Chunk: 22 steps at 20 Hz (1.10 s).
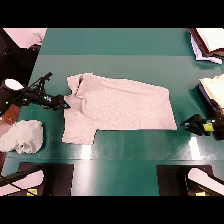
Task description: Fold the shirts.
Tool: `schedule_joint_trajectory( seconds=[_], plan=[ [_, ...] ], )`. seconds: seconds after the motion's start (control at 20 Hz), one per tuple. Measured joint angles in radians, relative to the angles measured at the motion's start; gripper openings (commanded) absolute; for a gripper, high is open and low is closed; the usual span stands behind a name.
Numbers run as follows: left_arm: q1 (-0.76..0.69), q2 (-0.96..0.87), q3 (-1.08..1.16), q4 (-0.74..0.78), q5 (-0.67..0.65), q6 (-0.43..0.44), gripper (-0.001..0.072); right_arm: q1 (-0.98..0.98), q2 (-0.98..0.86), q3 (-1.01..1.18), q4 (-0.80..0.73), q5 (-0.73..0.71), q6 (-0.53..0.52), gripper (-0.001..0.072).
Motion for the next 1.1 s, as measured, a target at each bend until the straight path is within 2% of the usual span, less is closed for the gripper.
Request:
schedule_joint_trajectory(
  seconds=[0.2,0.25,0.3,0.35,0.4,0.6,0.75,0.95,1.1],
  plan=[
    [0.000,0.000,0.004,-0.006,0.002,0.000,0.0025,0.073,-0.060,-0.023,0.053,-0.032,-0.017,0.0427],
    [0.000,0.000,0.005,-0.007,0.002,0.000,0.0024,0.093,-0.068,-0.024,0.059,-0.039,-0.018,0.0361],
    [0.000,0.000,0.005,-0.007,0.002,0.001,0.0024,0.111,-0.073,-0.025,0.060,-0.053,-0.020,0.0206],
    [0.000,0.000,0.005,-0.008,0.002,0.001,0.0024,0.126,-0.079,-0.027,0.058,-0.073,-0.021,0.0103],
    [0.000,0.000,0.005,-0.008,0.002,0.002,0.0024,0.138,-0.081,-0.027,0.054,-0.087,-0.023,0.0032],
    [0.000,0.030,0.016,-0.004,0.002,0.005,0.0024,0.164,-0.056,-0.022,0.046,-0.117,-0.025,0.0013],
    [0.000,0.103,0.093,0.007,-0.001,0.005,0.0024,0.169,0.034,0.058,0.071,-0.109,-0.021,0.0013],
    [0.000,0.211,0.341,0.011,-0.039,-0.014,0.0024,0.171,0.177,0.328,0.126,-0.103,0.022,0.0012],
    [0.000,0.262,0.619,0.011,-0.059,-0.054,0.0024,0.171,0.256,0.611,0.145,-0.116,0.050,0.0012]
  ],
)
